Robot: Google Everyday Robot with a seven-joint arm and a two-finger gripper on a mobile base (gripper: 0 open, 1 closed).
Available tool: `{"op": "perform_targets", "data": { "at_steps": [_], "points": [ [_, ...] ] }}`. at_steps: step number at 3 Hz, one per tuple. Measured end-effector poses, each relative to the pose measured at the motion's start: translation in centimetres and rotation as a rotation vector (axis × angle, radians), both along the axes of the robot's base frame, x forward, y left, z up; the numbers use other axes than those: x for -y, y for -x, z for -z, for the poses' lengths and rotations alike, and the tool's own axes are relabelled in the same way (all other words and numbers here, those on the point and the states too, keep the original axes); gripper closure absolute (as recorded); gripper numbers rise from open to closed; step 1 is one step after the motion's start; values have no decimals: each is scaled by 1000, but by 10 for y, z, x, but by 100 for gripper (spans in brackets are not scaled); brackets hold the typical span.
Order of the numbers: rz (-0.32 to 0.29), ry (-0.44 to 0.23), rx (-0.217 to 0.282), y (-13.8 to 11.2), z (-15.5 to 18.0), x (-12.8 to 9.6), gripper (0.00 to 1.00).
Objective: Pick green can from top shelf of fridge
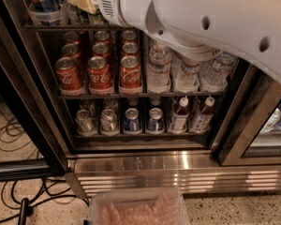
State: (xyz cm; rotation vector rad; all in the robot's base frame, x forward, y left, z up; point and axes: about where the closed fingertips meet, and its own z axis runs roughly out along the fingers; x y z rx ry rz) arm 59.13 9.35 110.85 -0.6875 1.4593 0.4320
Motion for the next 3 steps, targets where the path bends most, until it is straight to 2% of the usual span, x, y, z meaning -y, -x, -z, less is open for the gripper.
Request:
{"op": "perform_targets", "data": {
  "at_steps": [1,2,3],
  "points": [
    [-108,49,-83,10,16,20,100],
    [-183,87,-129,17,30,45,100],
    [-267,119,-166,37,40,34,100]
  ]
}}
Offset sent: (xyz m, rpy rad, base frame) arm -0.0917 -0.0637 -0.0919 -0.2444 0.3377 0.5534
